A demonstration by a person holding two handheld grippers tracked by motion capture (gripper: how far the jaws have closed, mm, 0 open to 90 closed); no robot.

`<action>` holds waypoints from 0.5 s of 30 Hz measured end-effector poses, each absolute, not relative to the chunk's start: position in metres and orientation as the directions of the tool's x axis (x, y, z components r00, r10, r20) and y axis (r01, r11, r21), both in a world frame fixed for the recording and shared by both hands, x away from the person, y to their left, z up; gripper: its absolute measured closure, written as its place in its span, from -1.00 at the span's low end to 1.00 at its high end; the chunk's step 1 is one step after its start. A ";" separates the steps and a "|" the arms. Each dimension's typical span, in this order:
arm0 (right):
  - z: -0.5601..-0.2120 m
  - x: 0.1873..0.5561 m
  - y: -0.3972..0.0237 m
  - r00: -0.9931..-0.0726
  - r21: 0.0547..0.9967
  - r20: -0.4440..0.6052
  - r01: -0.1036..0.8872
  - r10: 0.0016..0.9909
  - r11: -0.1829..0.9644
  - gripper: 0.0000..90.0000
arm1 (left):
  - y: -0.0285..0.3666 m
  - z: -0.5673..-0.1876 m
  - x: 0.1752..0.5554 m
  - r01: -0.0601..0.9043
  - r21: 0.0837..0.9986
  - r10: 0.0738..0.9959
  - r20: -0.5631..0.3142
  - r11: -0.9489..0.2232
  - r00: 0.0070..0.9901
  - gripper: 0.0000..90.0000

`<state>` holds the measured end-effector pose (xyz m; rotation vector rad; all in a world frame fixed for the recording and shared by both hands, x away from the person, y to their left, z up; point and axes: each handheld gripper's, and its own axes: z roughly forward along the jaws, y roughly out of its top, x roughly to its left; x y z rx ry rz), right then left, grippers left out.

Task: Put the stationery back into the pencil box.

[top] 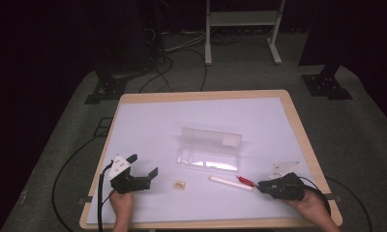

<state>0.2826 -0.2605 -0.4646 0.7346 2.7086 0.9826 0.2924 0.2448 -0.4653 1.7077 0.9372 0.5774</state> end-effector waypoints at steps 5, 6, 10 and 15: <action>-0.465 0.283 -0.264 -0.857 0.643 0.026 0.408 0.514 0.648 0.75 | 0.245 -0.465 0.293 0.306 0.942 0.815 -0.068 -0.138 0.576 -1.00; -0.465 0.283 -0.265 -0.858 0.643 0.026 0.407 0.513 0.649 0.75 | 0.245 -0.465 0.293 0.305 0.942 0.815 -0.067 -0.139 0.576 -1.00; -0.465 0.284 -0.269 -0.853 0.647 0.034 0.415 0.521 0.639 0.75 | 0.245 -0.465 0.293 0.306 0.942 0.815 -0.068 -0.137 0.576 -1.00; -0.460 0.286 -0.273 -0.846 0.657 0.040 0.423 0.531 0.624 0.75 | 0.245 -0.465 0.293 0.306 0.942 0.815 -0.068 -0.137 0.576 -1.00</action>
